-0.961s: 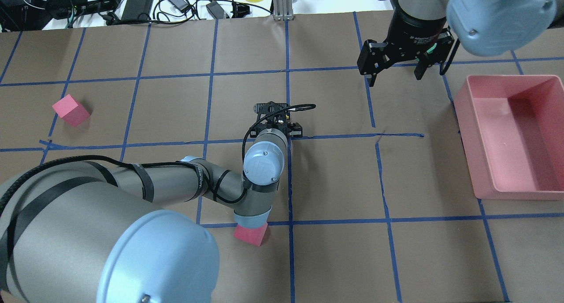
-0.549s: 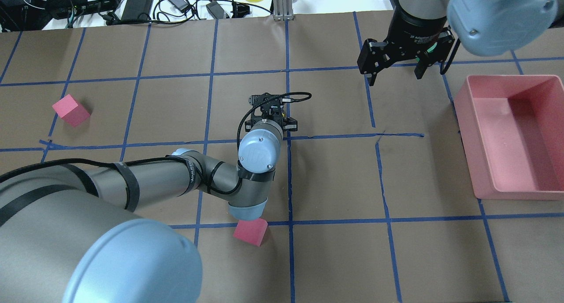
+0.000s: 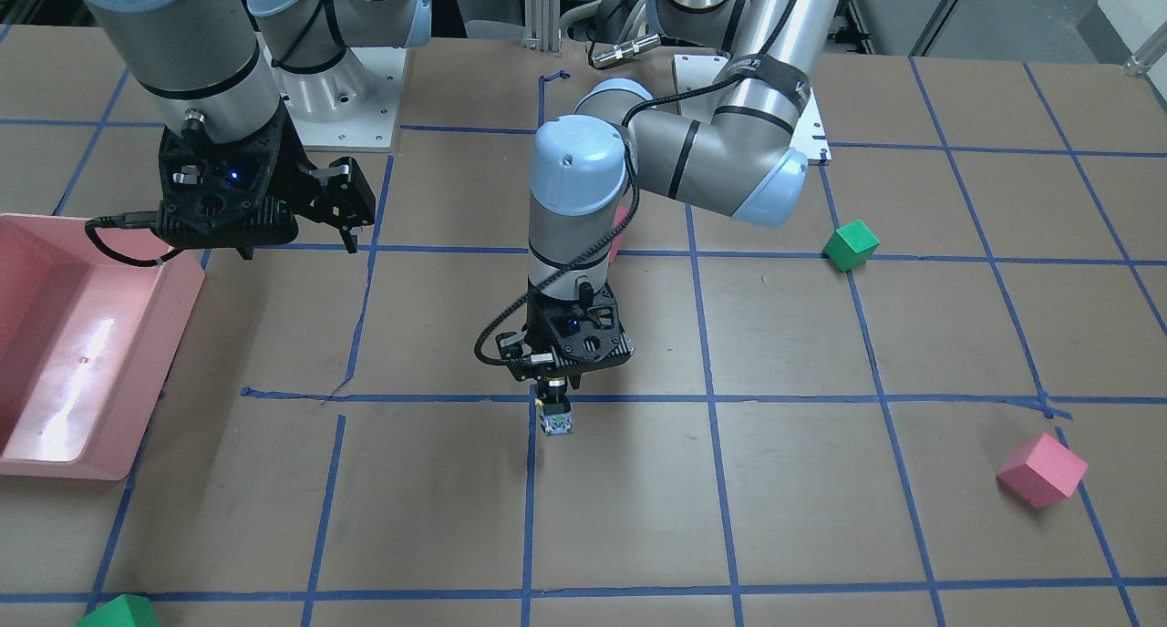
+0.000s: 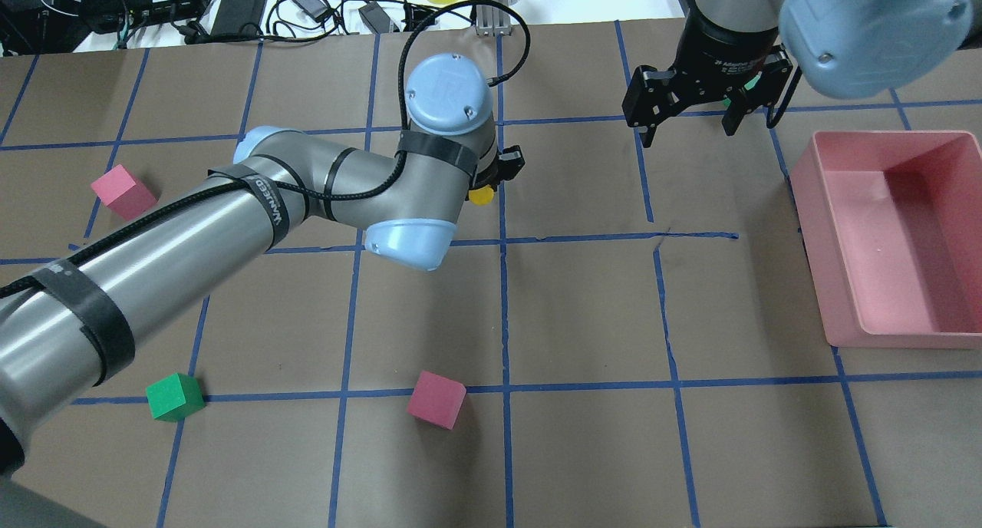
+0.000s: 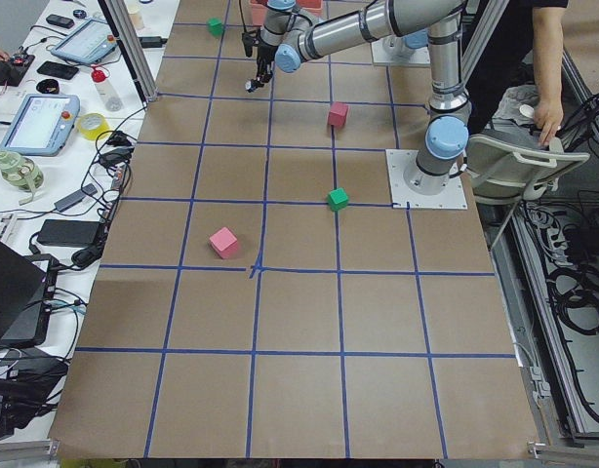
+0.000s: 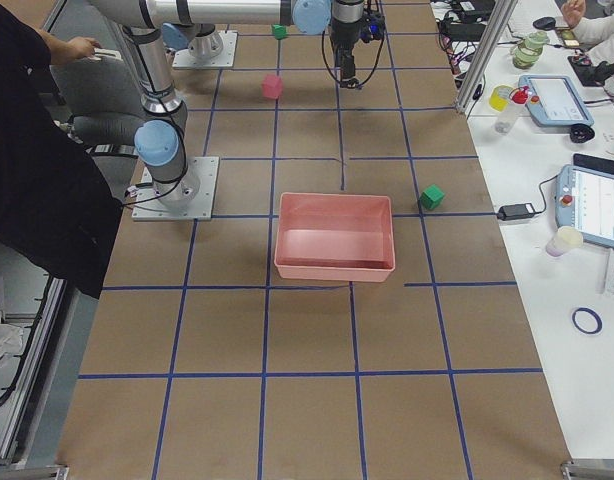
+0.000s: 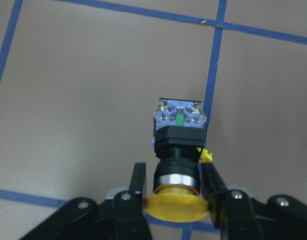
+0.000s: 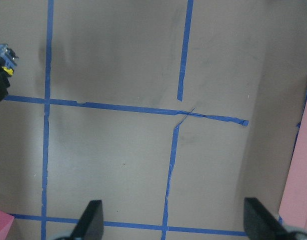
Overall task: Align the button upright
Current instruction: 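Rotate the button switch upright and set it down, yellow cap up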
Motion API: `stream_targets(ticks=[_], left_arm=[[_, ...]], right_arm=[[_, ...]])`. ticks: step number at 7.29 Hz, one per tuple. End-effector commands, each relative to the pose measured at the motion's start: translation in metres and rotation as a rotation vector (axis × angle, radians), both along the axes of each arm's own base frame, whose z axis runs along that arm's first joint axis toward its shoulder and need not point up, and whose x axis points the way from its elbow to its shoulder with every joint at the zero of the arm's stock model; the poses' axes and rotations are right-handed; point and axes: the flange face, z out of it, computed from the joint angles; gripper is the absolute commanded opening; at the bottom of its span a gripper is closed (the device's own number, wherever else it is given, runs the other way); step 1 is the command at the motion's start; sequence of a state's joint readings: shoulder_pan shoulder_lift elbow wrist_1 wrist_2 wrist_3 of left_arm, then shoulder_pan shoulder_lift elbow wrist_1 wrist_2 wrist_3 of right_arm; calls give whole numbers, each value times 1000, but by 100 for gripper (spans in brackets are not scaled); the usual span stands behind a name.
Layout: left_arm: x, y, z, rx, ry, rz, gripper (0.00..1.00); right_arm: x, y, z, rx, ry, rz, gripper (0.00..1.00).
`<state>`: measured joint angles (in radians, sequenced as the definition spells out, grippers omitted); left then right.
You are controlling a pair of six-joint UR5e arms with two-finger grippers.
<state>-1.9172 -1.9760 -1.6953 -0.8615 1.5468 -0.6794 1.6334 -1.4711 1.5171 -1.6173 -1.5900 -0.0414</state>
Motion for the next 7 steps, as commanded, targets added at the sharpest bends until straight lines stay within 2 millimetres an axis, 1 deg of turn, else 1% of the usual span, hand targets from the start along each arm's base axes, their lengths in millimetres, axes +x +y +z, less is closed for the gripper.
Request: stream_targets(ticks=[1,2,3,4,5,6,7], left_arm=[[28,-11,-23,306,215,163,0],[41,-11,-45,437,238,180,0],[44,-18,-49,500,316,205,0],[54,-33,-59,523,356,234,0],[48,-48,-62,531,395,245,0],[44,-63,-76,556,421,259,0],[41,-70,-88,593,443,316,0]], right_arm=[[-1,1,-1,8,7,0,100],[-1,2,-1,9,8,2,100],[-2,2,-1,11,9,2,100],[-2,1,0,7,13,3,100],[-2,1,1,3,9,2,100],[-3,1,1,1,13,2,100],[-3,1,0,4,13,2,100]])
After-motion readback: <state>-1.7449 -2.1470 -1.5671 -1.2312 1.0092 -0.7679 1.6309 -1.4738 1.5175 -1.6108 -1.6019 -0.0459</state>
